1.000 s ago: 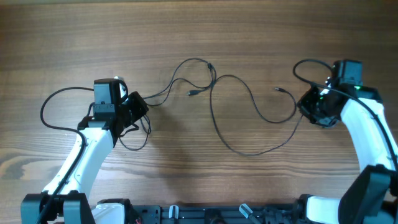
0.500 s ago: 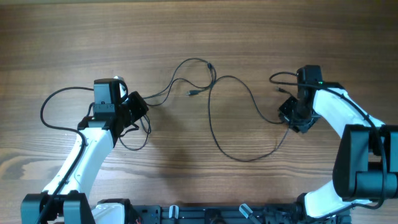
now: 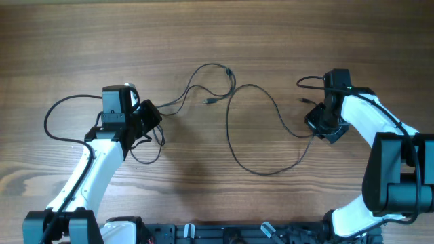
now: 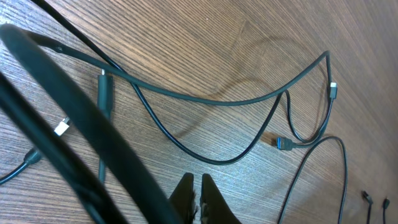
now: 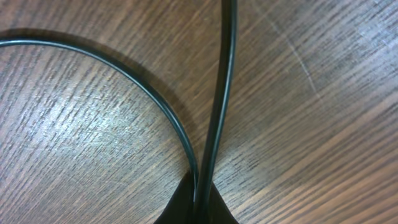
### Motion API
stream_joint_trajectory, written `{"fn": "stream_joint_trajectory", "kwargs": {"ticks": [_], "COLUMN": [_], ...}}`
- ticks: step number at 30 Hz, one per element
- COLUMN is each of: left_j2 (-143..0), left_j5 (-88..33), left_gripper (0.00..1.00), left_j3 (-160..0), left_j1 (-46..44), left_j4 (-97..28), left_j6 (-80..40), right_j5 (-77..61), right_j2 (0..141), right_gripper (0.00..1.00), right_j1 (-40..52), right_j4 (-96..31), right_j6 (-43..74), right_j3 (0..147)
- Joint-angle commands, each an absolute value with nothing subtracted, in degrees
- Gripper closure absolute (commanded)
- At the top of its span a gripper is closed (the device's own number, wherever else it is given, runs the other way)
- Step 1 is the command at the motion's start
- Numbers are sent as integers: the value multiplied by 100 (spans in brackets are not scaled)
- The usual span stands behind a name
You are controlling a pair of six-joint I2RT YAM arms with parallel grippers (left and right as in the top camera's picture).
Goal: Untangle cables
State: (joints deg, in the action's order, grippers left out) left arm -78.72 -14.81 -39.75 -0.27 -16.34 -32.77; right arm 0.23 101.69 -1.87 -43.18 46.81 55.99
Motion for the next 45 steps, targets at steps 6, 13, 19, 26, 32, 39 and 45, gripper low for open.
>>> {"fn": "stream_joint_trajectory", "kwargs": {"ticks": [6,13,19,26,32,39,45], "left_j2": [-7889,-7889,-7887,-7889,-7887,-7887,-7887], "left_j5": [-1446,-1446,-1446,-1446,-1446,-1446,-1446], "left_gripper": [85,50,15,0,0,0,0], "left_j3": [-3962,-3962,-3962,-3962,-3962,-3962,-3962], "left_j1": [-49,-49,-49,-49,-49,-49,-49], "left_j4": [-1699,-1699,-1712,-1754,-1754,-1754,-1752], "left_j6": [-3190,-3190,-3190,-3190,-3190,-3190,-3190], "right_j5": [-755,-1000,-652,-178,427,1070,405], "right_j2": [9609,7913,6792,6121,6187,6646,7229], "right_gripper": [96,95,96,96,96,96,96], "right_j1": [-189,-189,-193,-591,-871,-1815,-2744], "right_j4": [-4143,-4204,-4176,-3892,-3983,-3336,-2436], "right_j6": [3785,3039,2775,2545,2502,2563,2053], "right_j3": [5734,5739,5741,5979,6086,6086,6401]}}
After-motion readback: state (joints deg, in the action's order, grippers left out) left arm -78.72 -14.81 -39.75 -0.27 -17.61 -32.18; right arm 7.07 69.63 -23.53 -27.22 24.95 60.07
